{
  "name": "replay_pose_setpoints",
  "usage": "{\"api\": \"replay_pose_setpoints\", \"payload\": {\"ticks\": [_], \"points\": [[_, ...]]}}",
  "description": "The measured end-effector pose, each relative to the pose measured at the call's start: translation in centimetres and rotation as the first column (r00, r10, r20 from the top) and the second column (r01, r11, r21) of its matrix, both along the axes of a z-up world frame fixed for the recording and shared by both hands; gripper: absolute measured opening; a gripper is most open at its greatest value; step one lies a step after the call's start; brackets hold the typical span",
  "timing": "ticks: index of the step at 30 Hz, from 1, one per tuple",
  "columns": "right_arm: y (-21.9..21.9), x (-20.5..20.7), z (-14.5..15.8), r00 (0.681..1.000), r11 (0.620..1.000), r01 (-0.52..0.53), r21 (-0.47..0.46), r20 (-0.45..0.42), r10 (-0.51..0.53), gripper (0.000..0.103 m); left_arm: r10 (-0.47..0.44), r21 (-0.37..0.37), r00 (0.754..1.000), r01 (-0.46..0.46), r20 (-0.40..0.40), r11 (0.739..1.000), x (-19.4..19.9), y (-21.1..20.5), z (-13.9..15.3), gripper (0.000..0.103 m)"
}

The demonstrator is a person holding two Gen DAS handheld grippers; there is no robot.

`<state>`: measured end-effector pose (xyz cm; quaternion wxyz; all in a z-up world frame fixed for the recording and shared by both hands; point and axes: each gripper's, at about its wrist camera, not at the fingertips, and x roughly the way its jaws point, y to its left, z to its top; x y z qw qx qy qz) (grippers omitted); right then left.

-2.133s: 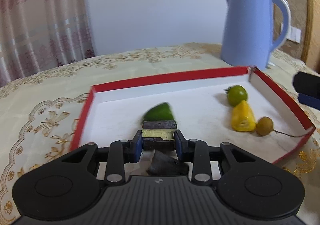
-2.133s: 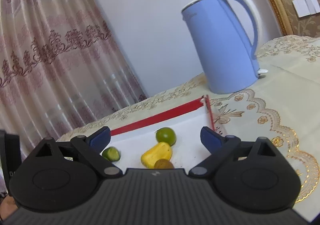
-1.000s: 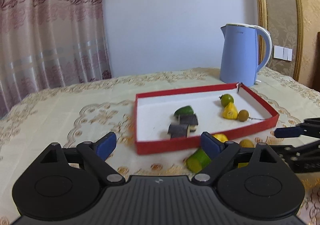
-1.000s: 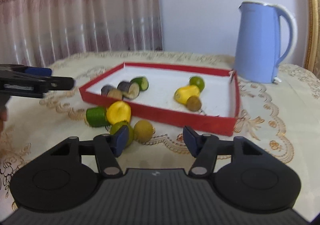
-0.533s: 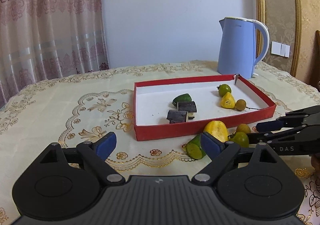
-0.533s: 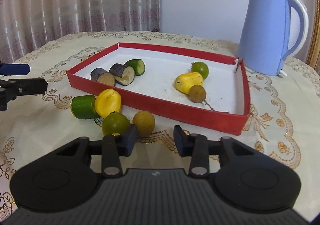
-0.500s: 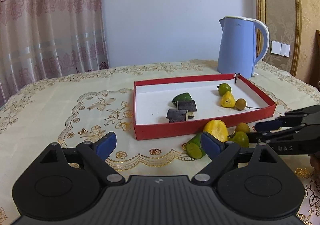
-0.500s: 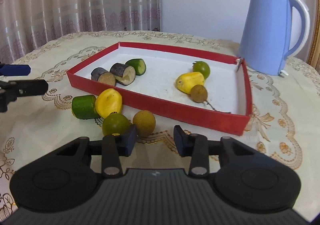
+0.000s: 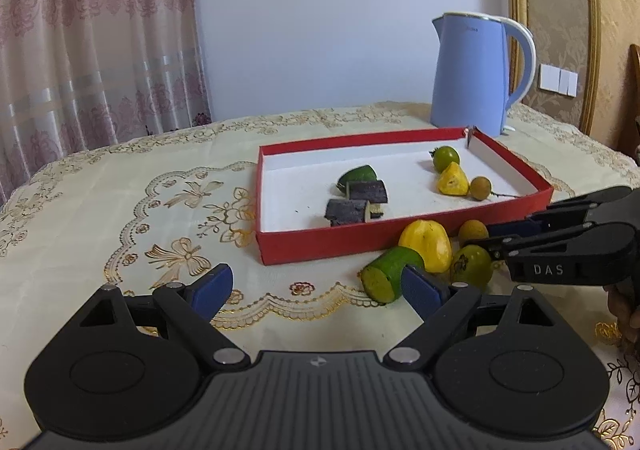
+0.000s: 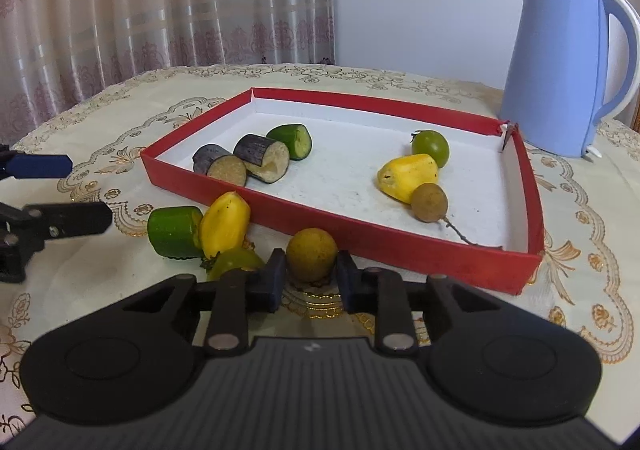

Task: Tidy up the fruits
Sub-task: 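Close the right gripper on a brown round fruit while the left grasps the cucumber piece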

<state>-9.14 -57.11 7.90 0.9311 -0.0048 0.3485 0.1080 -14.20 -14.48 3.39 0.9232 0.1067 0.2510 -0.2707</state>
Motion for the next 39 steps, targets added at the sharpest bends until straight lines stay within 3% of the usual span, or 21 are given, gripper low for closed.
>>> {"api": "replay_pose_setpoints", "payload": {"ticks": [9, 24, 28, 34, 39], "points": [[-1.1, -3.4, 1.9, 0.998, 1.000, 0.003, 0.017, 0.063, -0.004, 0.025, -0.054, 0.034, 0.998, 0.055, -0.027, 0.998, 0.7, -2.5, -1.2, 0.092], [-3.7, -6.1, 1.8, 0.997, 0.998, 0.054, 0.044, 0.052, -0.056, 0.025, -0.095, 0.109, 0.995, 0.097, -0.026, 0.989, 2.4, -5.2, -2.0, 0.091], [-3.8, -6.1, 1.6, 0.997, 0.997, 0.057, 0.047, 0.048, -0.059, 0.025, -0.110, 0.107, 0.994, 0.112, -0.029, 0.988, 2.4, -5.3, -2.1, 0.084], [-3.7, -6.2, 1.6, 0.997, 0.997, 0.060, 0.045, 0.047, -0.062, 0.025, -0.152, 0.106, 0.988, 0.155, -0.034, 0.982, 1.8, -5.6, -2.0, 0.058], [-3.7, -6.2, 1.6, 0.997, 0.997, 0.058, 0.045, 0.046, -0.060, 0.025, -0.161, 0.102, 0.986, 0.165, -0.045, 0.981, 1.7, -5.7, -2.1, 0.053]]}}
